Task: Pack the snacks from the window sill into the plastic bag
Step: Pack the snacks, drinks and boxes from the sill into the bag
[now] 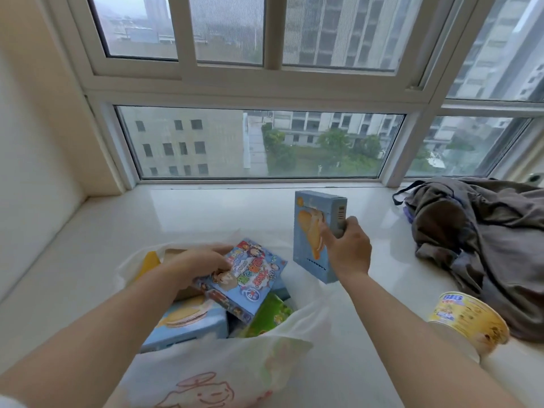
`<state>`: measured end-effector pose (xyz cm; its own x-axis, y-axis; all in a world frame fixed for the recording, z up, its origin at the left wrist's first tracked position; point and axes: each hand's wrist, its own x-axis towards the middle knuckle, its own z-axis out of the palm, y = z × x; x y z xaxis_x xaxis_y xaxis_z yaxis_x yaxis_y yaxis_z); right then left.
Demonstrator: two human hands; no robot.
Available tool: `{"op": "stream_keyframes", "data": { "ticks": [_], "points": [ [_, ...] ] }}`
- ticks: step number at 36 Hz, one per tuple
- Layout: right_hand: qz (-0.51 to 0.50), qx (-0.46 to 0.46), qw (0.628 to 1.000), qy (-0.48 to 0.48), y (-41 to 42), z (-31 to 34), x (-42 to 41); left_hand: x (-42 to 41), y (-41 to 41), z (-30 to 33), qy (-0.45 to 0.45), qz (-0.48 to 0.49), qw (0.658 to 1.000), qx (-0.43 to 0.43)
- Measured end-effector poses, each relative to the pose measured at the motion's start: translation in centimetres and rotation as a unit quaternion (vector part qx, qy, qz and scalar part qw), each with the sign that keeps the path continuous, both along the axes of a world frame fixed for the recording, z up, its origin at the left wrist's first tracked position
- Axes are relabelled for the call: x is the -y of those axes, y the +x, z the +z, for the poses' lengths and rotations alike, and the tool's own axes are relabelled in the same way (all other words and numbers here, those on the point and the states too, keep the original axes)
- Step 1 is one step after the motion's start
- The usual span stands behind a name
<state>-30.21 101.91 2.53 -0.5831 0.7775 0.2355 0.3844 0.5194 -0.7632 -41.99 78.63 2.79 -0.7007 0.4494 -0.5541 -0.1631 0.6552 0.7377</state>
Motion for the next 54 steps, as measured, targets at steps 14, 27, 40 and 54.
{"op": "stream_keyframes", "data": {
  "ticks": [14, 27, 40, 54],
  "points": [
    [-0.049, 0.059, 0.882, -0.466, 1.8, -4.0, -3.5, -1.3, -2.4, -0.7, -0.114, -0.021, 0.975, -0.188],
    [0.019, -0.099, 0.774, -0.625, 0.5, -5.8, -1.2, 0.1, -2.0, -1.6, -0.075, 0.013, 0.988, -0.131],
    [0.045, -0.27, 0.703, -0.656, -1.1, 2.6, -2.9, -6.4, 0.1, -1.0, -0.096, -0.079, 0.978, -0.166],
    [0.029, -0.182, 0.878, -0.442, -2.8, 2.1, -0.1, -5.7, 3.6, -3.3, -0.113, -0.036, 0.94, -0.321]
  ]
}}
